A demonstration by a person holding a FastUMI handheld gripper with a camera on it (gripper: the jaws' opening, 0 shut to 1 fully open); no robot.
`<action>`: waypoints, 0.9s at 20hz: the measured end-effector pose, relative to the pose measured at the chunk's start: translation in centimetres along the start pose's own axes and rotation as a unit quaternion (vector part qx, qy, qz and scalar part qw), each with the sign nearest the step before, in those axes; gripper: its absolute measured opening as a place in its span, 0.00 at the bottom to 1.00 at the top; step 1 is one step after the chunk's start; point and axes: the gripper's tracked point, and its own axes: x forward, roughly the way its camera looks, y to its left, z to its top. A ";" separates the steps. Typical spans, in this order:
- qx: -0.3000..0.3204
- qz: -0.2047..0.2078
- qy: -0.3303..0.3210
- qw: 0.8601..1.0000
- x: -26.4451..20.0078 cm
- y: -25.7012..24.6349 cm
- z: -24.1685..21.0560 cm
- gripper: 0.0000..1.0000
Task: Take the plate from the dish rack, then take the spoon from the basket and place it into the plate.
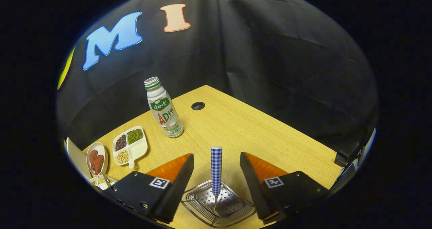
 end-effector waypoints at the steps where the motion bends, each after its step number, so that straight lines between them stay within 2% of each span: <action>1: 0.001 -0.003 0.001 1.000 0.1 -0.1 -0.1 0.81; 4: 0.001 -0.005 0.004 1.000 0.6 -0.2 -0.1 0.78; 6: -0.002 -0.006 0.009 1.000 0.9 0.0 -0.5 0.37; 7: -0.004 -0.012 0.011 1.000 1.1 -0.2 -0.7 0.29; 9: -0.003 -0.006 0.011 1.000 1.1 0.2 -0.8 0.28; 10: -0.005 -0.012 0.012 1.000 1.2 0.1 -0.8 0.13; 15: 0.008 -0.025 0.019 0.999 1.1 -0.1 -0.8 0.13; 18: 0.017 -0.007 0.009 1.000 1.0 0.5 -0.1 0.13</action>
